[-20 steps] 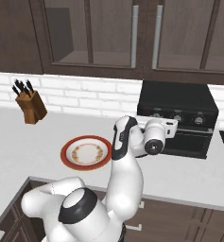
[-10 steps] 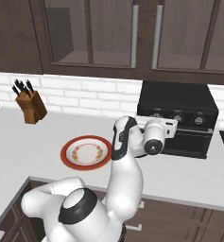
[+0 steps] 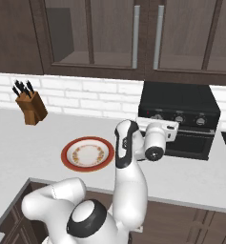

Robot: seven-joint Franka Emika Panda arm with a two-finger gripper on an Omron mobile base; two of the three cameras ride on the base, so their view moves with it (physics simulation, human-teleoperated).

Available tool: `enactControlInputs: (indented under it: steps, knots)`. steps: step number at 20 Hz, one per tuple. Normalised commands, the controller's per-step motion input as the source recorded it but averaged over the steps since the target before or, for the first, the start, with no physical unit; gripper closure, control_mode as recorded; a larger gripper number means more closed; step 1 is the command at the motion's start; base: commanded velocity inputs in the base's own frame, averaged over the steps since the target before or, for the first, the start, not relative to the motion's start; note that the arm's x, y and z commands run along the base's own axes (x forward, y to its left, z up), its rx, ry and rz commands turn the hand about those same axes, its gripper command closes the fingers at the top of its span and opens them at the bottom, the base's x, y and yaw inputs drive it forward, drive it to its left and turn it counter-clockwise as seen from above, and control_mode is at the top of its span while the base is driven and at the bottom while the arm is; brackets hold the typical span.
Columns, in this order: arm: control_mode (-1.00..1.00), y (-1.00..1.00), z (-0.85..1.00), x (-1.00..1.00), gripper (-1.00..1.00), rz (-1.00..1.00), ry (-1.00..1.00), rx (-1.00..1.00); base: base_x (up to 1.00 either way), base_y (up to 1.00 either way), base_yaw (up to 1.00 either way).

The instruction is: Pick up the kebab skewer and baguette bread, and place them inside the toaster oven. Close the toaster oven door and start by setting the timer.

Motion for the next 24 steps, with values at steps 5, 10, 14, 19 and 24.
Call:
enactControlInputs:
  steps: [5,10,14,19,24]
  knots:
    - [-1.0,0.0,0.0,0.0,1.0,0.0,-0.03,0.09,0.0,0.0,0.0]
    - [-1.0,-0.02,0.0,0.0,1.0,0.0,0.0,0.13,0.0,0.0,0.0]
    - [-1.0,-0.03,0.0,0.0,1.0,0.0,0.0,0.17,0.0,0.0,0.0]
    - [-1.0,-0.07,0.0,0.0,1.0,0.0,-0.04,0.22,0.0,0.0,0.0]
    - [-1.0,-0.02,0.0,0.0,1.0,0.0,-0.06,0.23,0.0,0.0,0.0]
